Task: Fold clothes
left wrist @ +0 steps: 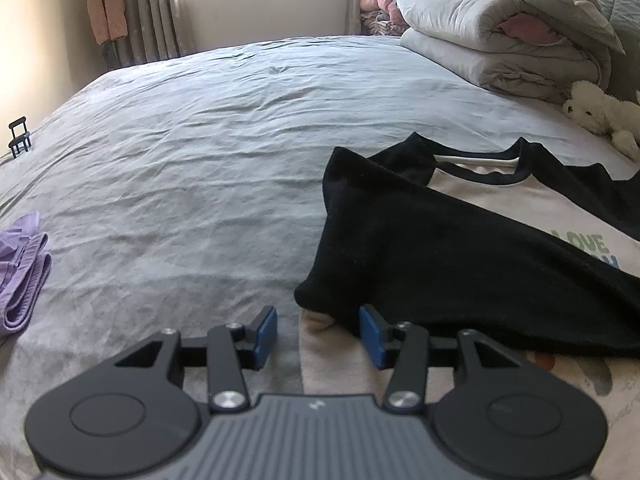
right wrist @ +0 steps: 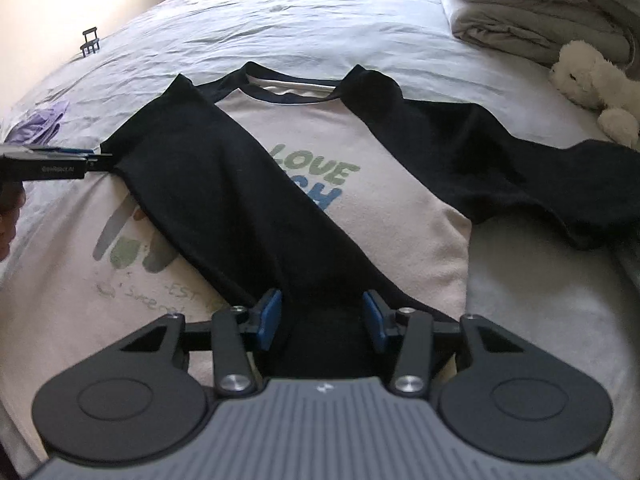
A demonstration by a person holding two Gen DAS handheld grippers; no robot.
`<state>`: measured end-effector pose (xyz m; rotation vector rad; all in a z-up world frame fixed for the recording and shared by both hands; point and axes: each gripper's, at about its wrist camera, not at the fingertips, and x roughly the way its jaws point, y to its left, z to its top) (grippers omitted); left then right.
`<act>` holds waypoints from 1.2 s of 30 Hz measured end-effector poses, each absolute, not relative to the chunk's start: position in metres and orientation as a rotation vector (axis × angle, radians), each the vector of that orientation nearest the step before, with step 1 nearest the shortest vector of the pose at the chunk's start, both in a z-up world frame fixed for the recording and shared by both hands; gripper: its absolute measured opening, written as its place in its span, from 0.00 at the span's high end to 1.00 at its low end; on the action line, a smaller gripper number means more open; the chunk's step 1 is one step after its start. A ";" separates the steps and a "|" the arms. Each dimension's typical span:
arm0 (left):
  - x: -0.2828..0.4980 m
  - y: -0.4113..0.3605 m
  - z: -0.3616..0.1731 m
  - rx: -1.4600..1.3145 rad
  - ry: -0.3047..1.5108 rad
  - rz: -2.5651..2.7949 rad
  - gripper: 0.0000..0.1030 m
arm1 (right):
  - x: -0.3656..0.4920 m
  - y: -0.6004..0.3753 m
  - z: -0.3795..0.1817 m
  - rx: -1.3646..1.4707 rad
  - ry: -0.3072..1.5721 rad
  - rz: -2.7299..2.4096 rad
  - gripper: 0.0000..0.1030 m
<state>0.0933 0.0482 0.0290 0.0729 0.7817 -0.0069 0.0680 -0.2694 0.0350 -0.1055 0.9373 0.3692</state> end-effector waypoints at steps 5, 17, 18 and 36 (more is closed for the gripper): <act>0.092 0.047 0.029 0.084 0.776 -0.007 0.53 | 0.061 -0.285 0.037 -0.160 0.949 0.346 0.56; 0.091 0.046 0.029 0.084 0.775 -0.002 0.53 | 0.055 -0.320 0.050 -0.177 0.876 0.237 0.52; 0.091 0.046 0.029 0.082 0.776 -0.003 0.54 | 0.052 -0.316 0.054 -0.180 0.847 0.261 0.52; 0.091 0.046 0.028 0.080 0.774 0.000 0.53 | 0.031 -0.242 0.029 -0.398 0.863 0.545 0.74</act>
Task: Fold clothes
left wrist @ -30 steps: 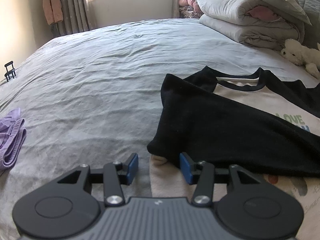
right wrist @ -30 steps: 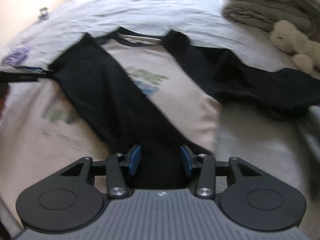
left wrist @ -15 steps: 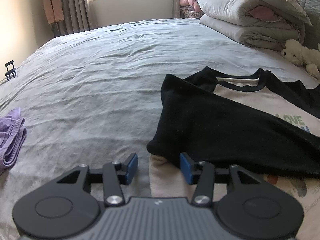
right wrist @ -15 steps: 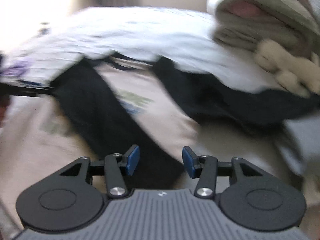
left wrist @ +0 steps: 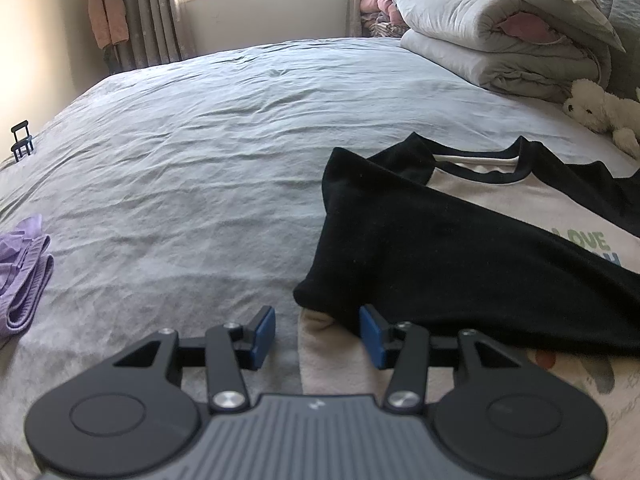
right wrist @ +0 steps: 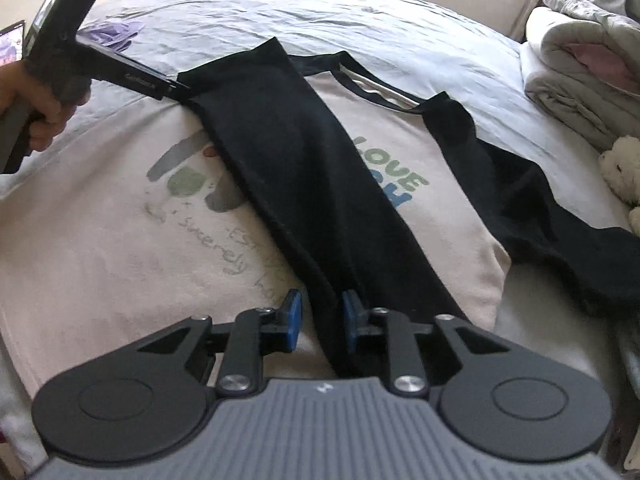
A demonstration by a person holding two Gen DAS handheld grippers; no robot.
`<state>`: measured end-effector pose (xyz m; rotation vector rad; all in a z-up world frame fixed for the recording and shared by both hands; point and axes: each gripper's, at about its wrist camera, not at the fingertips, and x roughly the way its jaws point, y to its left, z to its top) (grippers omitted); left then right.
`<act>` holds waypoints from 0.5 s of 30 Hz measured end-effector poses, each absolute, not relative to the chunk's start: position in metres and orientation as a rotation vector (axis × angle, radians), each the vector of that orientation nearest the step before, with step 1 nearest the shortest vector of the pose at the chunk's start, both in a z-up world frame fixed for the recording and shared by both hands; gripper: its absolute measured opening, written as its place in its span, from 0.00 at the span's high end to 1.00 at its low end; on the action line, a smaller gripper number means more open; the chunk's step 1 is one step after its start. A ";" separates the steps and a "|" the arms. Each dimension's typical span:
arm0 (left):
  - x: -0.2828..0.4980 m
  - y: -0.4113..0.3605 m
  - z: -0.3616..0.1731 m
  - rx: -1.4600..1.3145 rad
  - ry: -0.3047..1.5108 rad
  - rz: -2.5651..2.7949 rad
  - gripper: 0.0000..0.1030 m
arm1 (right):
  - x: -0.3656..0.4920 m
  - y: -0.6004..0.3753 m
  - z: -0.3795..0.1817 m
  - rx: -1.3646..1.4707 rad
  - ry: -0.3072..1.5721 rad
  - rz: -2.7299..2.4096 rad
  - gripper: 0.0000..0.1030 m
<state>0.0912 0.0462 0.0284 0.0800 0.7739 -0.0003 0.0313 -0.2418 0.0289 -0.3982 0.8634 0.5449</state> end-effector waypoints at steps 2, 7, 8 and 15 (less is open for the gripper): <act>0.091 0.046 0.028 0.082 0.773 0.000 0.53 | 0.033 -0.242 0.028 -0.389 0.870 0.543 0.74; 0.091 0.046 0.028 0.080 0.774 0.000 0.53 | 0.033 -0.238 0.028 -0.436 0.861 0.521 0.91; 0.091 0.046 0.028 0.079 0.775 0.000 0.53 | 0.032 -0.239 0.029 -0.442 0.853 0.524 0.92; 0.091 0.046 0.029 0.084 0.778 0.002 0.53 | 0.023 -0.244 0.039 -0.461 0.816 0.562 0.94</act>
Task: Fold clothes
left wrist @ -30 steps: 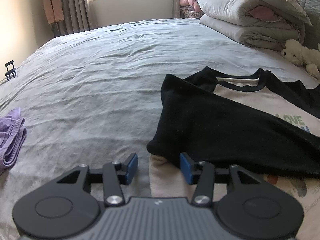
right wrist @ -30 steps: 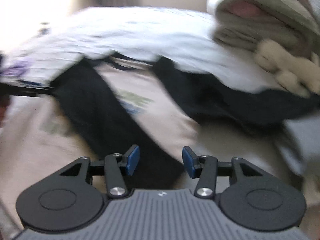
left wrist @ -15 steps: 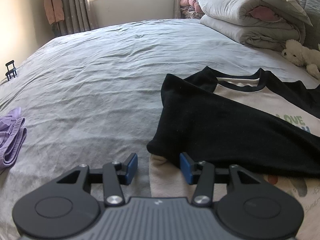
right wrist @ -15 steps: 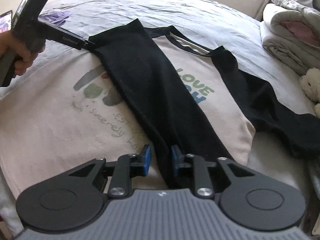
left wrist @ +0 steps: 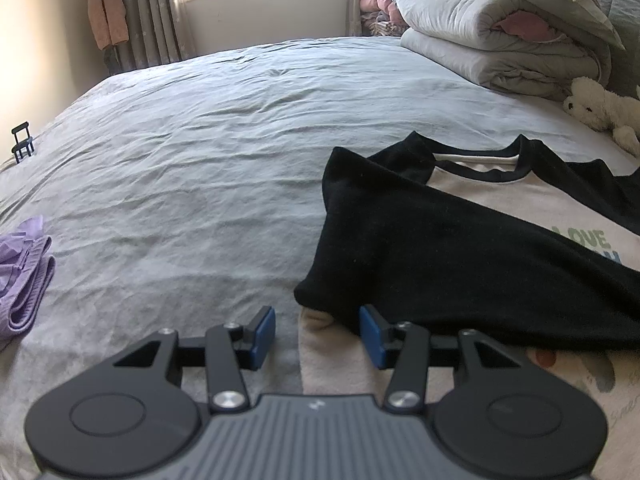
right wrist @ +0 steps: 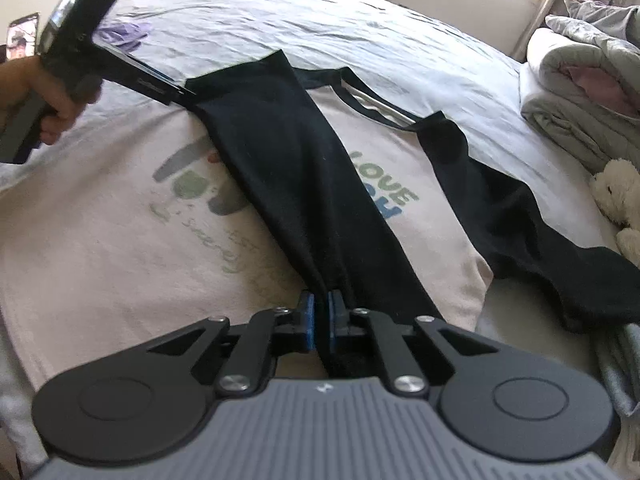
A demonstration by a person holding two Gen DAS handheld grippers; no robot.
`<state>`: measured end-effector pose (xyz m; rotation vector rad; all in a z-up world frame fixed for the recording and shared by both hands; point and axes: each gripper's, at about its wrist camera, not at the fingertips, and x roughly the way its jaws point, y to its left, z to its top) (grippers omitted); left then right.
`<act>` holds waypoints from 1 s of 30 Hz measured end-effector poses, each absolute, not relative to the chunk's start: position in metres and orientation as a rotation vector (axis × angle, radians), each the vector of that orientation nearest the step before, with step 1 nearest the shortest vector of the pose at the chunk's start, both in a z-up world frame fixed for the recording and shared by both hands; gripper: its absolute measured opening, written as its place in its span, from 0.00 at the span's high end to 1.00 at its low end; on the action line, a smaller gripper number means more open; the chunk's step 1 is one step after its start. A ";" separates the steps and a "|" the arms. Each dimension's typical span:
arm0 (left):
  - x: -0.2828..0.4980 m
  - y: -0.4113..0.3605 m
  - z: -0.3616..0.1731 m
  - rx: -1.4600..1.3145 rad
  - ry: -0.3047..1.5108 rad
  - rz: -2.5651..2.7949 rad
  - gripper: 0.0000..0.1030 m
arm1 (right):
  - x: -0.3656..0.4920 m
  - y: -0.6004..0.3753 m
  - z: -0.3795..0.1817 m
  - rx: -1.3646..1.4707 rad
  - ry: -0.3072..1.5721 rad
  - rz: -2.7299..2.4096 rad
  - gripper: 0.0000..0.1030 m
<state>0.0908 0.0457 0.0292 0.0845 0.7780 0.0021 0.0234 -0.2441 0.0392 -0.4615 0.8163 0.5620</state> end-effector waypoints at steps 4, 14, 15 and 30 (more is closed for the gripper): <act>0.091 0.047 0.030 0.080 0.785 0.005 0.52 | 0.020 -0.241 0.031 -0.526 0.851 0.585 0.94; 0.091 0.050 0.031 0.071 0.798 0.011 0.50 | 0.014 -0.244 0.030 -0.563 0.868 0.576 0.90; 0.091 0.049 0.031 0.073 0.797 0.012 0.50 | 0.013 -0.244 0.031 -0.565 0.865 0.574 0.90; 0.090 0.045 0.029 0.107 0.784 0.015 0.50 | 0.046 -0.253 0.029 -0.346 0.900 0.457 0.91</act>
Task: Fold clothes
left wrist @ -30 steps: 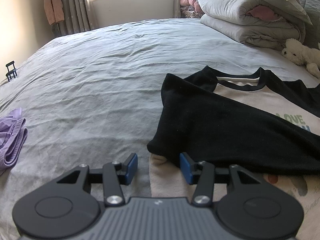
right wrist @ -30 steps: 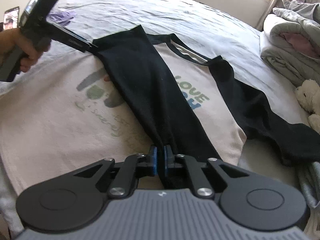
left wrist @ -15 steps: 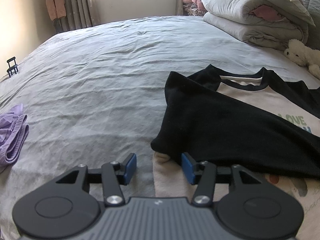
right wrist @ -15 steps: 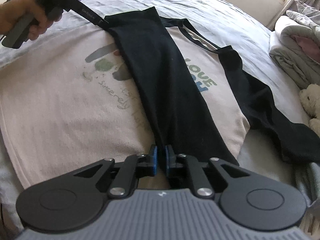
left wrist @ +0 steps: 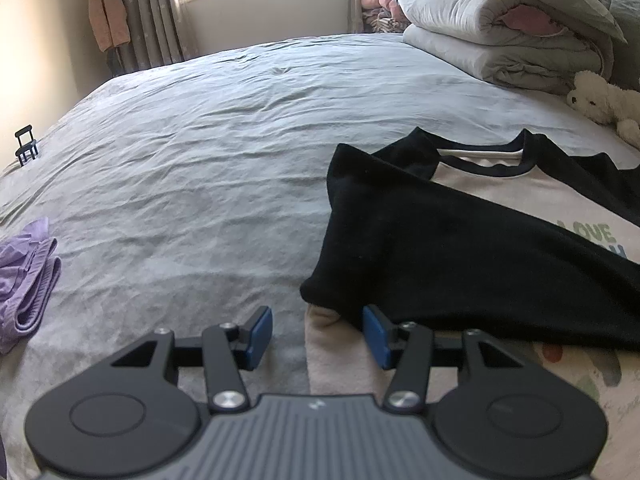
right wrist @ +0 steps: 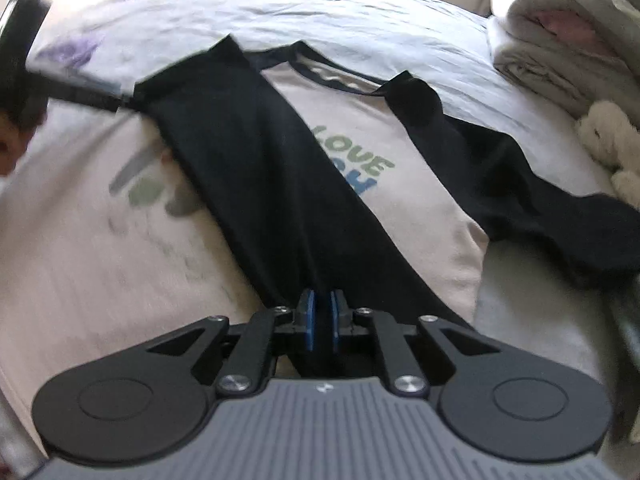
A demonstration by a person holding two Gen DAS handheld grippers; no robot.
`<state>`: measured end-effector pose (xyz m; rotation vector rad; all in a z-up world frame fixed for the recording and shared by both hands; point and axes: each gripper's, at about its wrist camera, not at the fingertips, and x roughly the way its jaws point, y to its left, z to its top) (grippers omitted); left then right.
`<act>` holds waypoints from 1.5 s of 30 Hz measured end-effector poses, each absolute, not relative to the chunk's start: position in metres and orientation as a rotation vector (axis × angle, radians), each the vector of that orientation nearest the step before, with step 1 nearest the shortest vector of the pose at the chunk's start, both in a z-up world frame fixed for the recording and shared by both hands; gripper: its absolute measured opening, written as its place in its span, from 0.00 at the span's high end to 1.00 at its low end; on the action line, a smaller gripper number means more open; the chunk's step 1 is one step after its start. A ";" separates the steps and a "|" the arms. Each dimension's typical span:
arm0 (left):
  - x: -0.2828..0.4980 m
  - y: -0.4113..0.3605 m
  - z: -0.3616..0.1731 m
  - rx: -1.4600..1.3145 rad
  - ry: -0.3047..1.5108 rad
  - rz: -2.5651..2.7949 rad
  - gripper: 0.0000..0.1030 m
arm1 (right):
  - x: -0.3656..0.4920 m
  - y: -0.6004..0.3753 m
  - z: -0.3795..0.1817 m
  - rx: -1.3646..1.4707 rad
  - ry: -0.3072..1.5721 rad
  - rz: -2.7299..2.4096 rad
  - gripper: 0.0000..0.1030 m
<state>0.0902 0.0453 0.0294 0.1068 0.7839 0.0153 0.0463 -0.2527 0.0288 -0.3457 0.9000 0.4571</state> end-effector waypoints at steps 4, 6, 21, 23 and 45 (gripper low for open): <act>0.090 0.046 0.030 0.099 0.790 0.015 0.50 | 0.049 -0.279 0.029 -0.292 0.944 0.455 0.91; 0.090 0.047 0.030 0.094 0.793 0.016 0.50 | 0.048 -0.287 0.032 -0.275 0.937 0.431 0.91; 0.087 0.044 0.029 0.097 0.798 0.001 0.50 | 0.068 -0.270 0.036 -0.322 0.754 0.346 0.51; 0.087 0.044 0.029 0.099 0.797 -0.001 0.50 | 0.074 -0.268 0.034 -0.323 0.767 0.379 0.52; 0.088 0.046 0.028 0.088 0.805 -0.001 0.49 | 0.064 -0.263 0.045 -0.314 0.701 0.311 0.76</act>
